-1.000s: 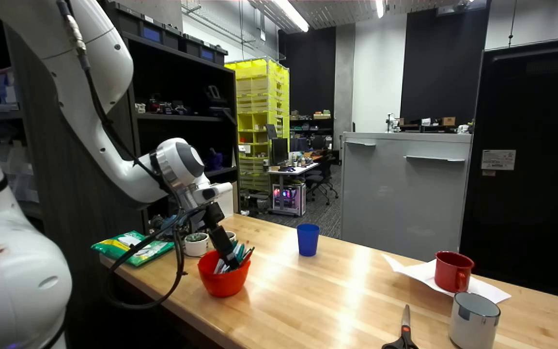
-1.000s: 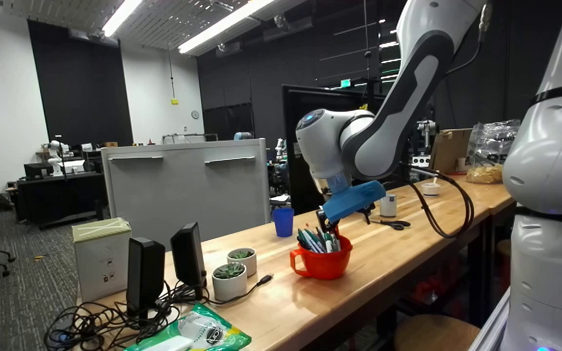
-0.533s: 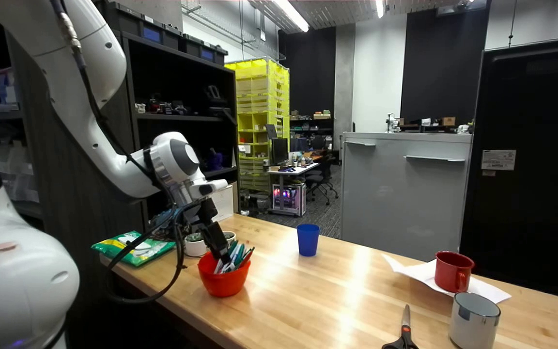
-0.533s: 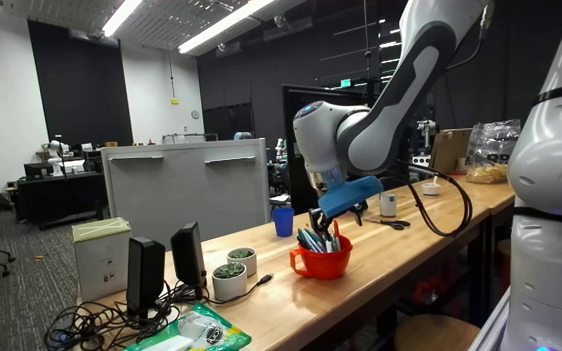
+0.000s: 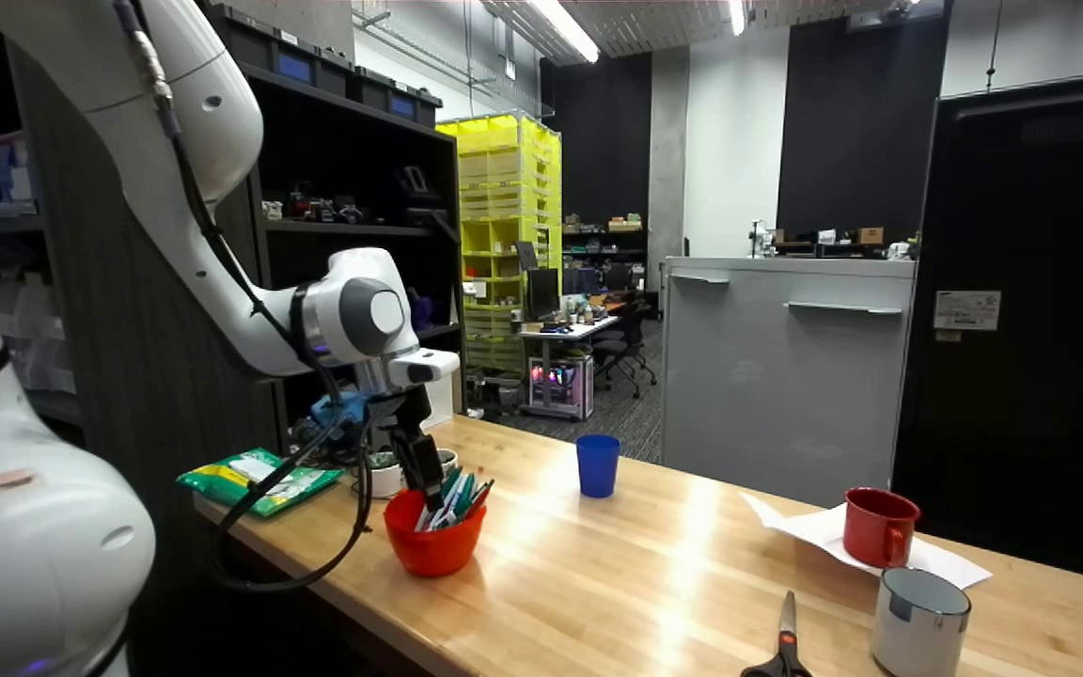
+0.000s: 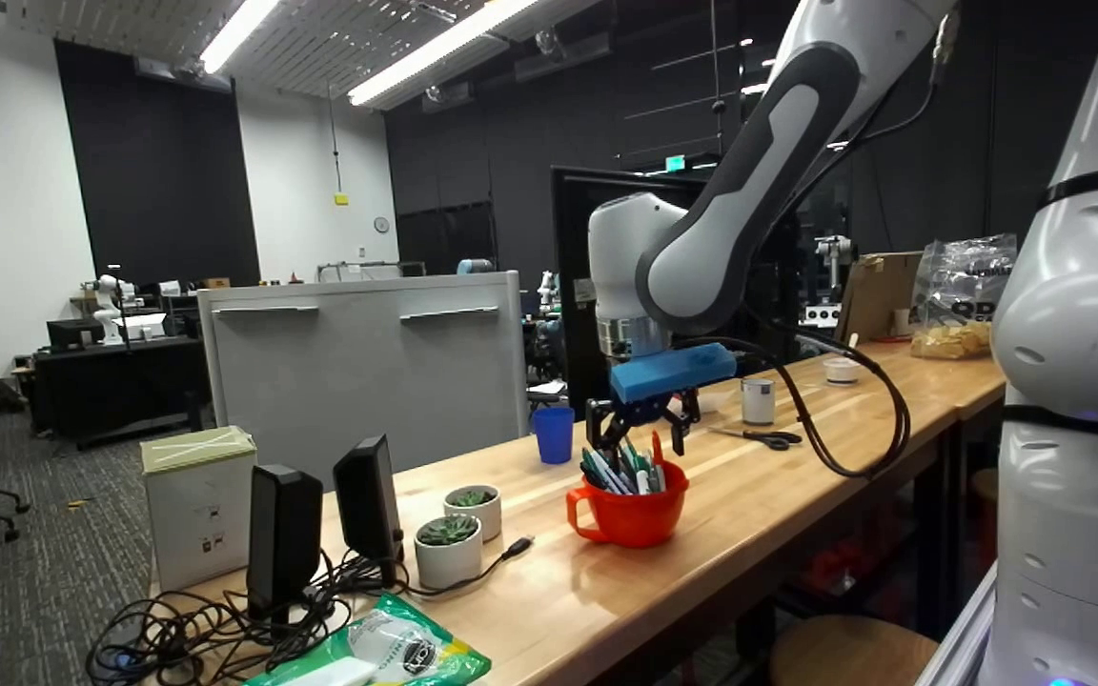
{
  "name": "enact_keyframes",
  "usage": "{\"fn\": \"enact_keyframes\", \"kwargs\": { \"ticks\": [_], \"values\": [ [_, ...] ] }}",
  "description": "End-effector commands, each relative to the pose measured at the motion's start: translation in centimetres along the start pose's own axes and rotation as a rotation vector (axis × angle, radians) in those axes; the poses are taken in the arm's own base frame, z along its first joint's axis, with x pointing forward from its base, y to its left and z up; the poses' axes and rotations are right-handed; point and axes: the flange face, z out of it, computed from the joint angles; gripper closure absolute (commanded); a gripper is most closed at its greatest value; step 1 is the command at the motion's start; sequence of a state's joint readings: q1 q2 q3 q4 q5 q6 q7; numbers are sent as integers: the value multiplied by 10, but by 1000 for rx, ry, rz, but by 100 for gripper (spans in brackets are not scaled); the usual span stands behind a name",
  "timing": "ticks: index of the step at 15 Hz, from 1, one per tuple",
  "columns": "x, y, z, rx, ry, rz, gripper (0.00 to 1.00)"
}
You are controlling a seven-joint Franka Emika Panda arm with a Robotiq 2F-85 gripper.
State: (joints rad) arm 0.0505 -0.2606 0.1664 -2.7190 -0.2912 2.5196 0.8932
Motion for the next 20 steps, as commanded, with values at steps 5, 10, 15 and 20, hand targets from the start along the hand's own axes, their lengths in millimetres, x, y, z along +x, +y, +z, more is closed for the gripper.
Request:
{"fn": "enact_keyframes", "kwargs": {
  "ticks": [5, 10, 15, 20],
  "values": [
    [15, -14, 12, 108, -66, -27, 0],
    [31, -15, 16, 132, -38, -29, 0],
    [43, -9, 27, 135, -47, -7, 0],
    [46, -6, 28, 141, -56, 5, 0]
  ]
}}
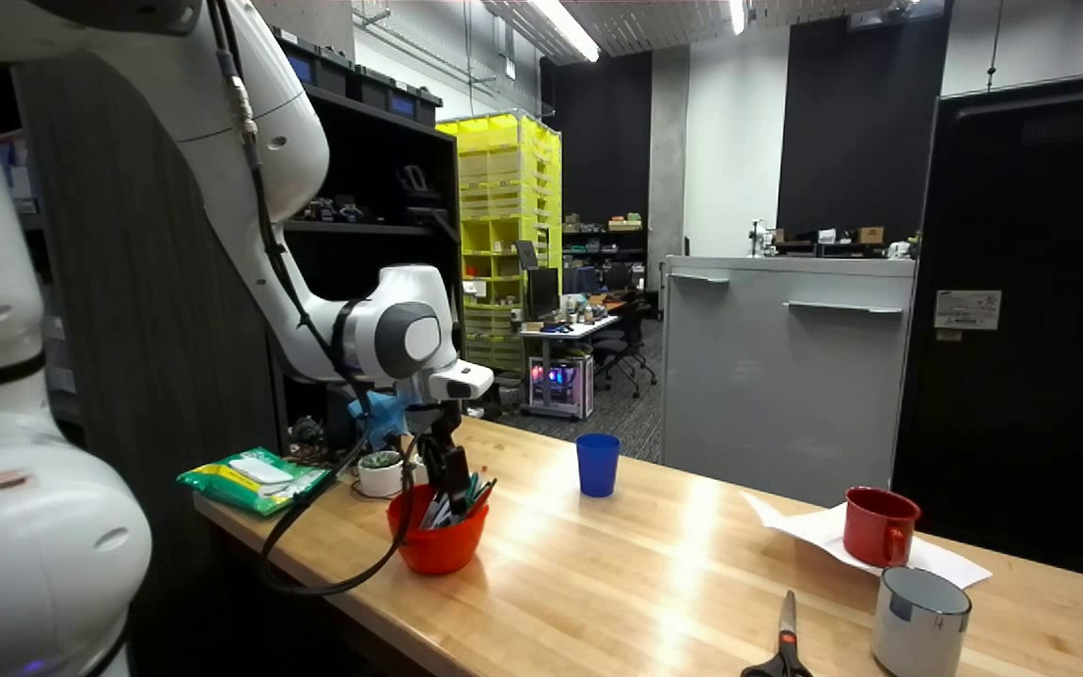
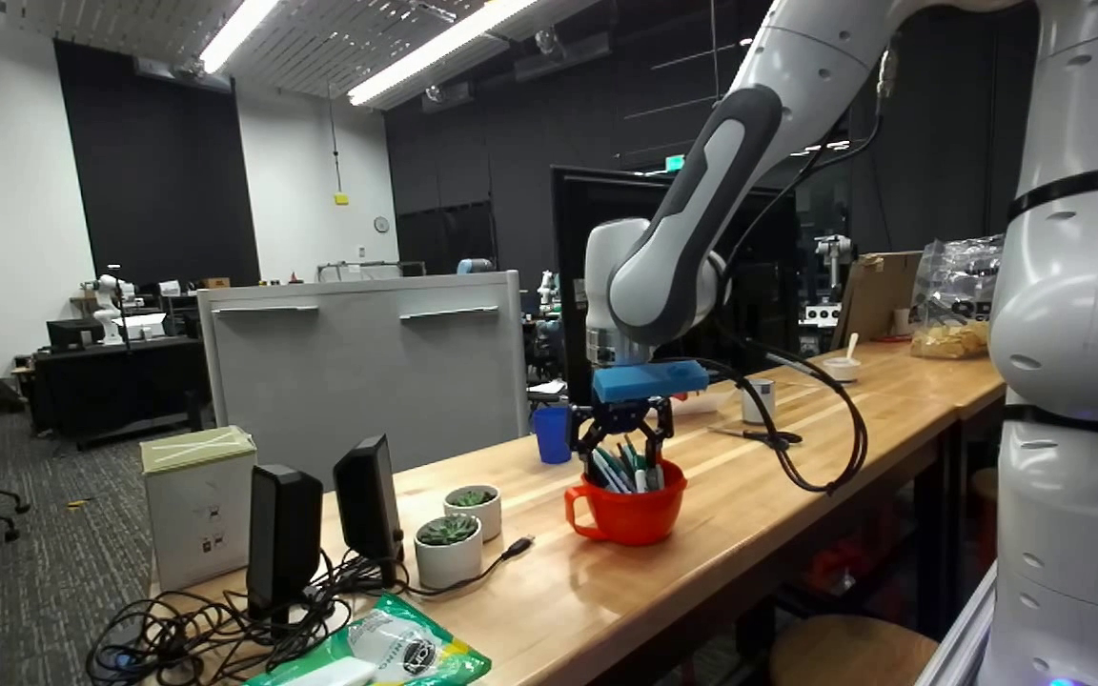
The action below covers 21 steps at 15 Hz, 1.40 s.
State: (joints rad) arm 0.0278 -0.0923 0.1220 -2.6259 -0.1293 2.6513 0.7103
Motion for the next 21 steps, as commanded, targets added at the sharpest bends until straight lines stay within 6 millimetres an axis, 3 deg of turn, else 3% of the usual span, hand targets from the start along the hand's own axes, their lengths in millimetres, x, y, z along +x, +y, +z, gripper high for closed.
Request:
{"fn": "enact_keyframes", "kwargs": {
  "ticks": [1, 13, 21],
  "values": [
    [2, 2, -3, 17, -3, -10, 0],
    [-1, 7, -16, 45, 57, -43, 0],
    [6, 41, -22, 12, 64, 47, 0]
  ]
}}
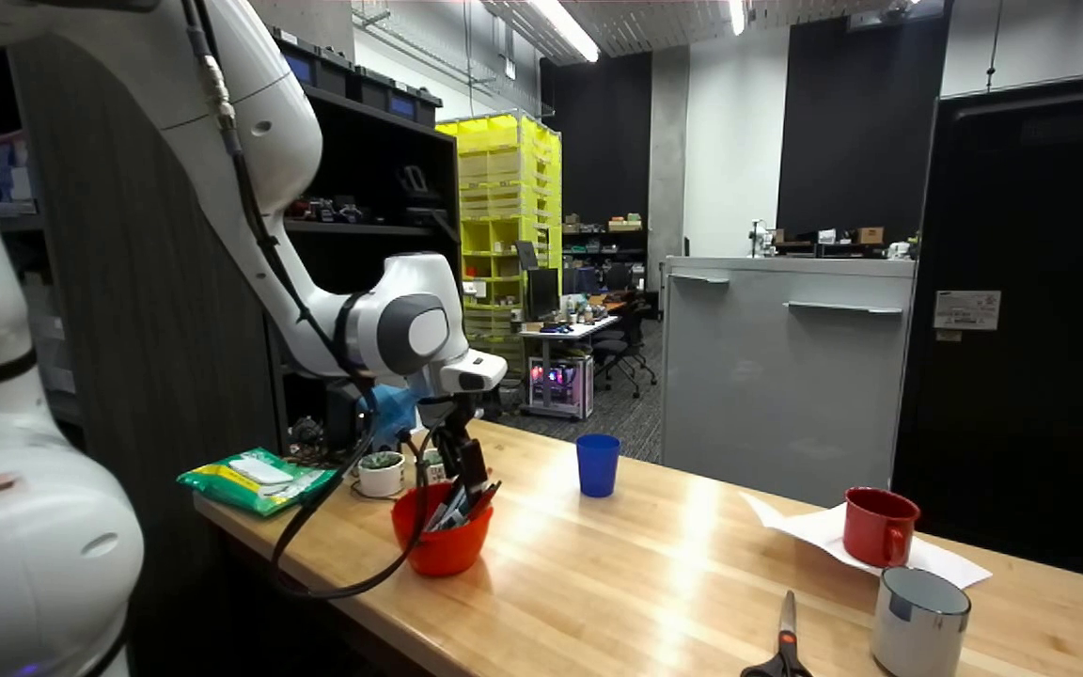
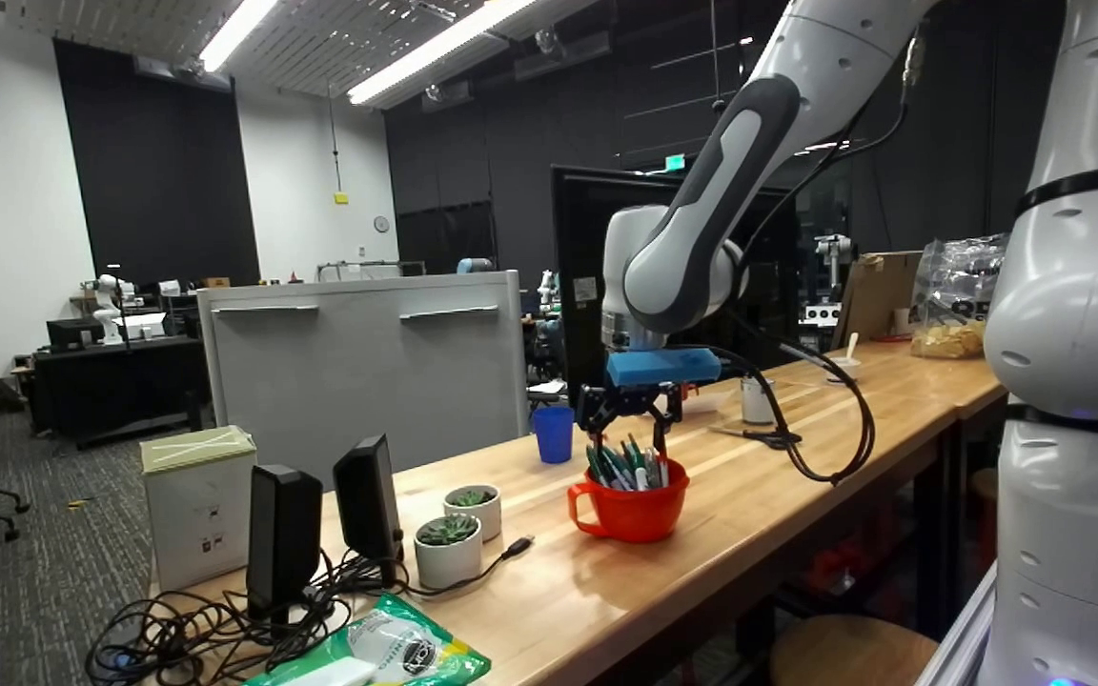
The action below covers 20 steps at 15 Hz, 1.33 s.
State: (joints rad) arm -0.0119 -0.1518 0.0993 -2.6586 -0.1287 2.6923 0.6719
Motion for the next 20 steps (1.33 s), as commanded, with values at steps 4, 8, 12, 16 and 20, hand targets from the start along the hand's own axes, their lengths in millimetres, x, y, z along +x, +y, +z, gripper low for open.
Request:
{"fn": "enact_keyframes", "kwargs": {
  "ticks": [4, 8, 12, 16, 20],
  "values": [
    [-11, 26, -4, -34, 1, 36, 0],
    [-15, 28, -6, -37, 7, 27, 0],
    [-18, 21, -3, -26, 2, 9, 0],
    [-18, 11, -1, -20, 4, -11, 0],
    [-17, 4, 2, -13, 0, -21, 0]
  ]
}}
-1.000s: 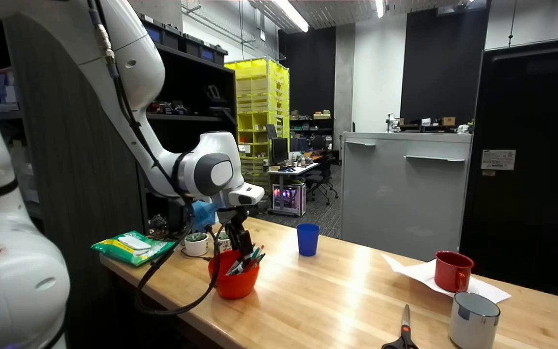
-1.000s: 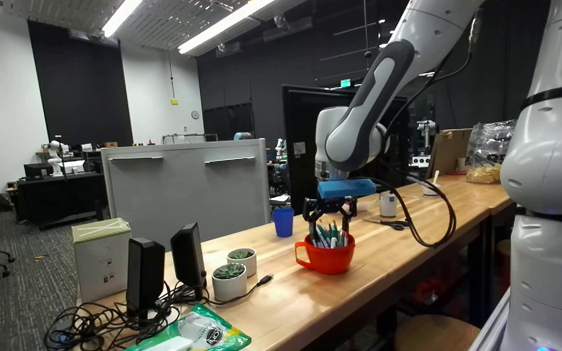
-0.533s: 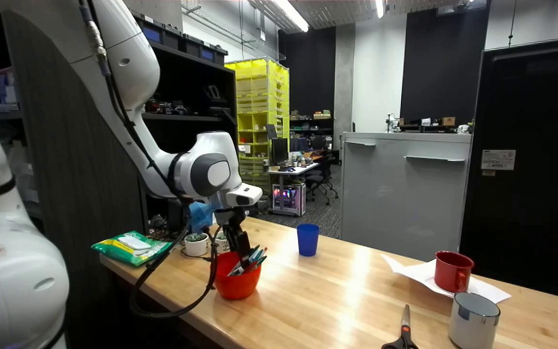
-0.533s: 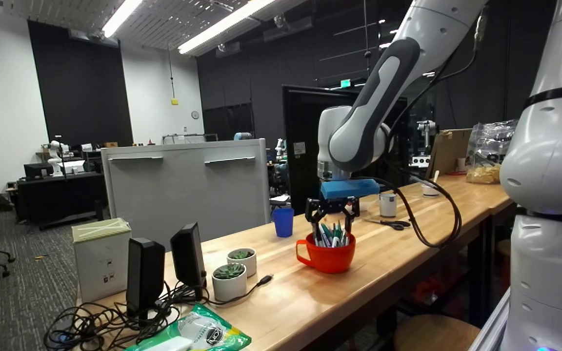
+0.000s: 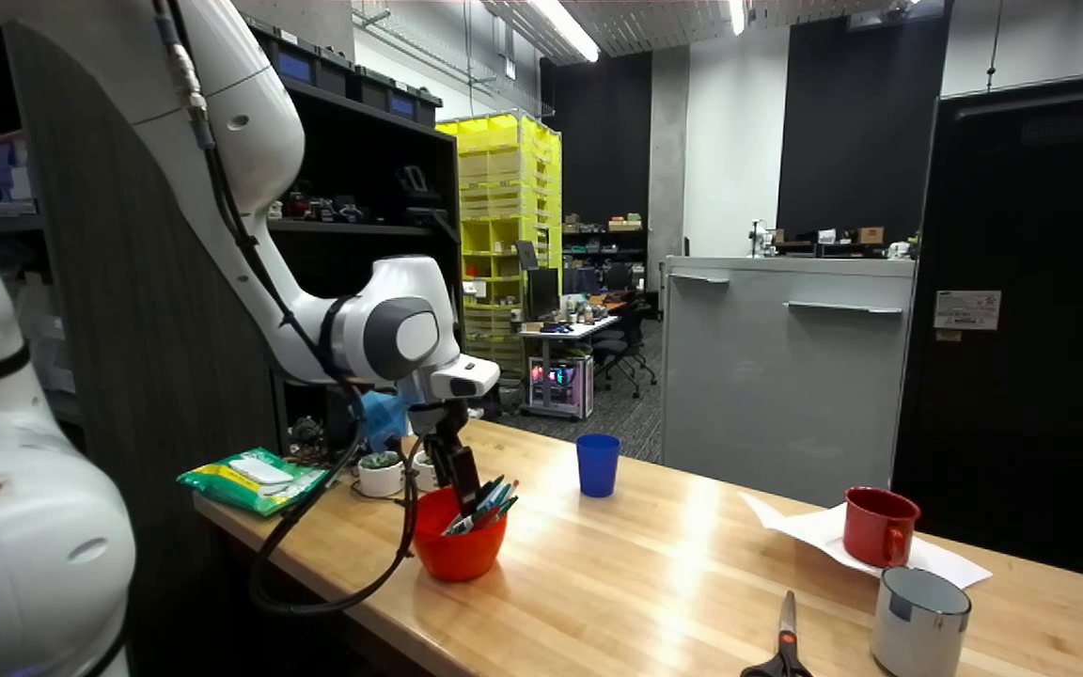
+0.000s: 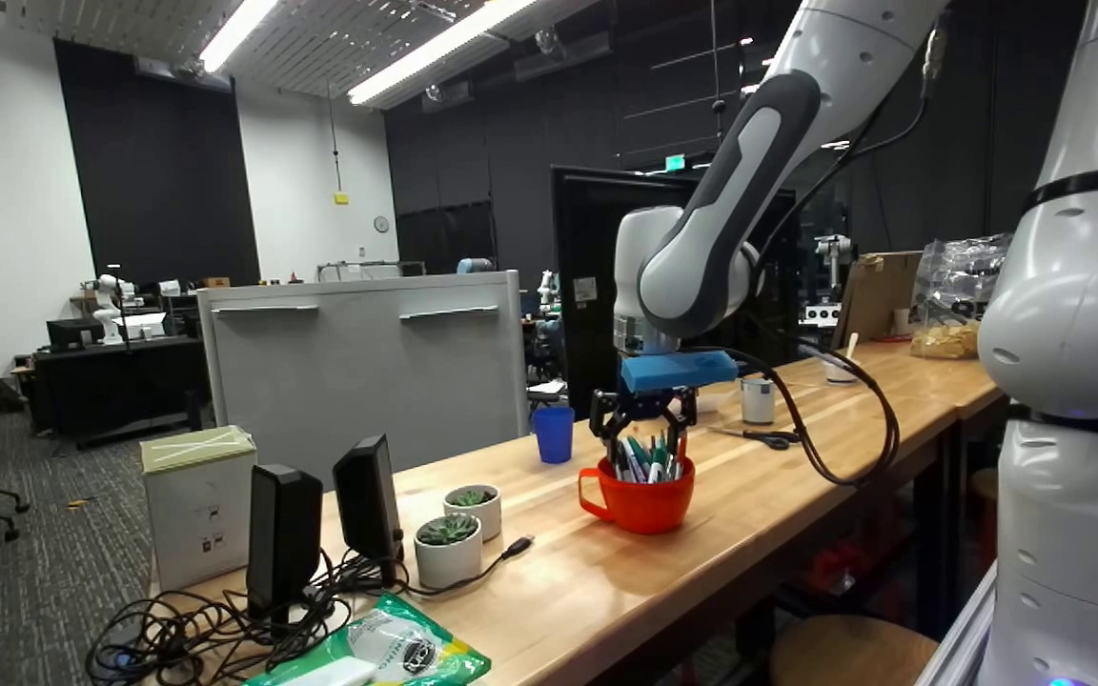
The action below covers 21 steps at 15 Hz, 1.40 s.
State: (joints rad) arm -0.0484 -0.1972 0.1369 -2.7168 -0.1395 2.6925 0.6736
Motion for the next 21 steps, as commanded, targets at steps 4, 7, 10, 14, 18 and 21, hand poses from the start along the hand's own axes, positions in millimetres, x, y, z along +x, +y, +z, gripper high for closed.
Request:
{"fn": "enact_keyframes", "kwargs": {
  "ticks": [4, 7, 10, 14, 18, 21],
  "values": [
    [4, -8, 7, 10, -7, -10, 0],
    [7, -10, 11, 31, -3, -12, 0],
    [10, -12, 17, 49, 0, -15, 0],
    [16, -11, 20, 64, 2, -6, 0],
    [20, -10, 24, 79, -6, 2, 0],
    [21, -8, 30, 86, -20, 5, 0]
  ]
}}
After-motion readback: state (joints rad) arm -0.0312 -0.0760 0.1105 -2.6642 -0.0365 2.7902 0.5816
